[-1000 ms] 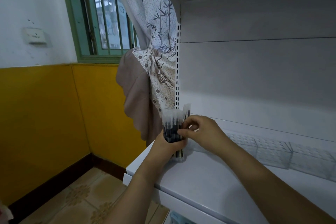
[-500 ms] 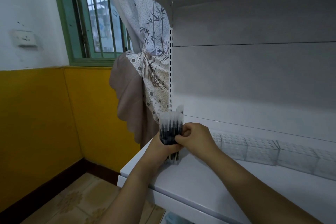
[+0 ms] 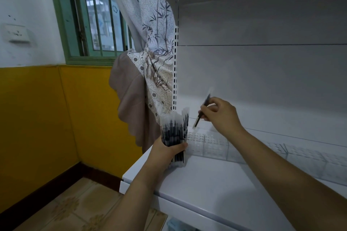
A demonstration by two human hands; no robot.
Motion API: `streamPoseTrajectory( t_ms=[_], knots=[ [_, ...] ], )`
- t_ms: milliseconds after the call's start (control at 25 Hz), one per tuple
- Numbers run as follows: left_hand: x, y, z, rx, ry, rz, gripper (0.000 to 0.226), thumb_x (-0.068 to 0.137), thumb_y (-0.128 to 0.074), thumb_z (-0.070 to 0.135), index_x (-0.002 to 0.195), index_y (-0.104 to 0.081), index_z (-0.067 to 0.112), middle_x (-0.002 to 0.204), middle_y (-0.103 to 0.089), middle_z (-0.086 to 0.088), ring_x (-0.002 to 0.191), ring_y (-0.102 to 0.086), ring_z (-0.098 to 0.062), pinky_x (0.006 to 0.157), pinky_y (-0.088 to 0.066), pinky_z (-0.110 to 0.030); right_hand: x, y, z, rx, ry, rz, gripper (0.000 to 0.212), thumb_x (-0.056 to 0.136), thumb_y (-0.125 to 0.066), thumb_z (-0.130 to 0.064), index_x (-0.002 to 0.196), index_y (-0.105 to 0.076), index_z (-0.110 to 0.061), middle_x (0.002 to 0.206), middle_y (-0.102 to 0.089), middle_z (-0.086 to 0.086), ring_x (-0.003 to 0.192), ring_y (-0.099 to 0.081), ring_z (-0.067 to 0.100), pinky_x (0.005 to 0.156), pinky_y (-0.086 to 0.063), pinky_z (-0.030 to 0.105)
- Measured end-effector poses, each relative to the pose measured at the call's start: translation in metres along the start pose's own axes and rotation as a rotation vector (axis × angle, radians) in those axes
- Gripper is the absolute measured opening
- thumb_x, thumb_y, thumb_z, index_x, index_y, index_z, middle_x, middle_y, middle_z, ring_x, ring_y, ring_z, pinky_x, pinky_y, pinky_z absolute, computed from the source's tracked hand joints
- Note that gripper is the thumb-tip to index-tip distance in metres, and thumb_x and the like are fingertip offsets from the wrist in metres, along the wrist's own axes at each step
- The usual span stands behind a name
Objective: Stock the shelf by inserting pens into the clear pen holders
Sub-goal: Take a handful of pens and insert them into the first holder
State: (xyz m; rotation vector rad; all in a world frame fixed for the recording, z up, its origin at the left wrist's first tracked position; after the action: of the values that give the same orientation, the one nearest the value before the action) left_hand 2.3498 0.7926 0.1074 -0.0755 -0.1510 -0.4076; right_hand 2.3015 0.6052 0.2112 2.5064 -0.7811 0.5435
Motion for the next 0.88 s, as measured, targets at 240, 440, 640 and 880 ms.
streamPoseTrajectory(
  t_ms=[240,440,640,880],
  knots=[
    [0.002,-0.001,0.001,0.006,-0.011,-0.005,0.034,0.083,-0.076,0.016,0.103,-0.055,0.035,0.094,-0.065,0.013,0.086,-0.061,-0.003,0.059,-0.05,-0.014,0.008,-0.025,0.011,-0.168,0.036,-0.11,0.006,0.093,-0.066,-0.019,0.097,-0.066,-0.014,0.085,-0.076,0.003,0.075,-0.073,0.01,0.084,-0.06,0.033],
    [0.003,-0.001,-0.001,0.012,-0.019,0.004,0.035,0.081,-0.078,0.017,0.107,-0.059,0.033,0.096,-0.069,0.011,0.089,-0.064,-0.006,0.07,-0.053,-0.021,0.004,-0.042,0.025,-0.306,0.067,-0.227,0.009,0.092,-0.068,-0.02,0.097,-0.067,-0.012,0.09,-0.074,0.005,0.08,-0.072,0.013,0.082,-0.059,0.033],
    [0.003,0.0,0.0,0.002,-0.022,0.006,0.033,0.082,-0.078,0.015,0.108,-0.063,0.029,0.094,-0.071,0.012,0.089,-0.065,-0.005,0.077,-0.055,-0.025,0.002,-0.059,0.041,-0.526,0.1,-0.327,0.018,0.096,-0.062,-0.029,0.101,-0.066,-0.012,0.097,-0.067,0.0,0.086,-0.061,0.016,0.072,-0.044,0.026],
    [0.002,-0.002,0.001,0.012,-0.011,-0.007,0.037,0.081,-0.078,0.016,0.106,-0.058,0.035,0.096,-0.067,0.015,0.09,-0.062,-0.002,0.077,-0.051,-0.023,-0.005,-0.059,0.046,-0.495,0.022,-0.341,0.016,0.096,-0.061,-0.031,0.094,-0.066,-0.016,0.087,-0.071,0.001,0.083,-0.067,0.018,0.067,-0.047,0.025]
  ],
)
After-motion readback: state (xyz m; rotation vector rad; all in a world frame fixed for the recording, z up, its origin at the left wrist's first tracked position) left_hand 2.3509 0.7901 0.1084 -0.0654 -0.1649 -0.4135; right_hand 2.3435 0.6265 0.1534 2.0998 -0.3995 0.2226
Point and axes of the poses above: each hand's wrist, its own x-axis towards the middle knuckle, its own y-axis out of the back of the hand, z = x × y, the point moved 8 cm from there along x, towards the middle knuckle
